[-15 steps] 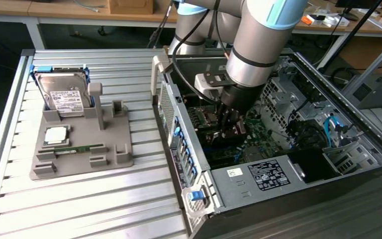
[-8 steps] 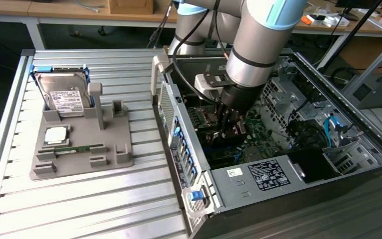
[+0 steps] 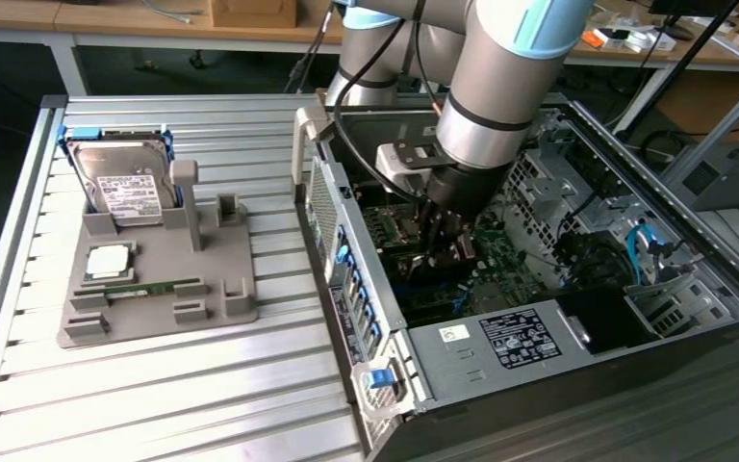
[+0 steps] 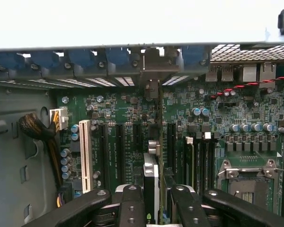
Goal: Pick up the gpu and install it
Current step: 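Insert the gpu into the slot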
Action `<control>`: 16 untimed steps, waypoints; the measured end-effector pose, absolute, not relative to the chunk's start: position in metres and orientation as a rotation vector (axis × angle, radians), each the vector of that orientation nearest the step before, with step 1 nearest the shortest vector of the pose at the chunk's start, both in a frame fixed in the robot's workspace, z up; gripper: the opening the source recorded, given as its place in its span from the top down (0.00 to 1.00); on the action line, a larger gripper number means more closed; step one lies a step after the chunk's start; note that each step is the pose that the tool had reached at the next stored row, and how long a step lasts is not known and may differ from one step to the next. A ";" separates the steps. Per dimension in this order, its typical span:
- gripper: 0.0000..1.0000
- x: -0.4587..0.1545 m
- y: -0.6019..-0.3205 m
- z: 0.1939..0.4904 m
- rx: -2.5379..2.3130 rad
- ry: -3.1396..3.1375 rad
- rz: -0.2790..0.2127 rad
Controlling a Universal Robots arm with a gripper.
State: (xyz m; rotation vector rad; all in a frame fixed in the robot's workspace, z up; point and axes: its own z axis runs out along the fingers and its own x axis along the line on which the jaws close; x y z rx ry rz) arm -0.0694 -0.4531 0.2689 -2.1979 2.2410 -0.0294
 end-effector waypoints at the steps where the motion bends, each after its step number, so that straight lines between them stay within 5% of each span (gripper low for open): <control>1: 0.73 -0.069 -0.453 0.269 -2.199 2.239 -0.029; 16: 0.73 -0.069 -0.452 0.264 -2.202 2.237 -0.029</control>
